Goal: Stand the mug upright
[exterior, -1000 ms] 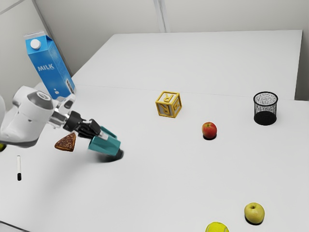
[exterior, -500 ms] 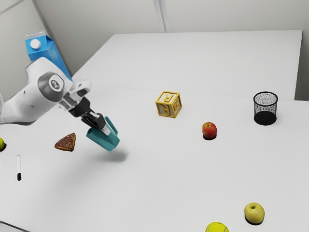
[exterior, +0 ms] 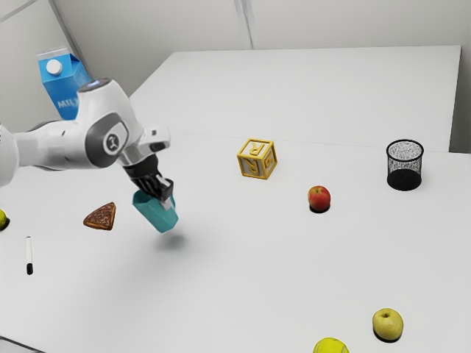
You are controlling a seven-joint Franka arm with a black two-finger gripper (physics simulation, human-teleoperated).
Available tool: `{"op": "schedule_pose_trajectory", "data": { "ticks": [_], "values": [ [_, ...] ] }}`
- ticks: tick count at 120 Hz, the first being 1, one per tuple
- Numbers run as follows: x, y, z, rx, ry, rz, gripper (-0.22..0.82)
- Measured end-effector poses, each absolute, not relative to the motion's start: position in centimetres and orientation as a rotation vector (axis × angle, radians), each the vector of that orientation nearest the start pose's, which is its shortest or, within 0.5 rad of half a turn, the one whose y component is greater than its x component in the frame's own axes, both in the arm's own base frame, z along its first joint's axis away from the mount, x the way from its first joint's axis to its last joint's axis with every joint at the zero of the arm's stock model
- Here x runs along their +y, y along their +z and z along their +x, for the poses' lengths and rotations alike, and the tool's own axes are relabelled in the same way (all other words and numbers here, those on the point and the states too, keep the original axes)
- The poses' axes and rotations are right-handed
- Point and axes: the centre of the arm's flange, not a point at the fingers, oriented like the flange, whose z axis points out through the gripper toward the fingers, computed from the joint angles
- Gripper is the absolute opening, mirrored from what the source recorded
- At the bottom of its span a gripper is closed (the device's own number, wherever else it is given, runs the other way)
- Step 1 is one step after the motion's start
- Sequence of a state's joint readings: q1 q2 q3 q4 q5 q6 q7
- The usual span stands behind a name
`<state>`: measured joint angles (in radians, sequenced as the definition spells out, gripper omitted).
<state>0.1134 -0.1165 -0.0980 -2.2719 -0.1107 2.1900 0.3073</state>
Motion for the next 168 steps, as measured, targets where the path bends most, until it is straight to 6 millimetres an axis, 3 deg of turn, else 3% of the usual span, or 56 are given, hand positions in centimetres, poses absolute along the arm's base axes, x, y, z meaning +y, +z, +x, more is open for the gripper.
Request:
{"op": "schedule_pose_trajectory", "data": {
  "ticks": [81,144,168],
  "values": [
    [-2.1,37.6,50.8,0.069,-0.120,-3.173,-0.15],
    [-2.8,35.0,51.0,-0.011,-0.046,-3.165,-0.15],
    [-2.8,35.6,51.0,-0.024,-0.069,-3.156,0.02]
  ]
}}
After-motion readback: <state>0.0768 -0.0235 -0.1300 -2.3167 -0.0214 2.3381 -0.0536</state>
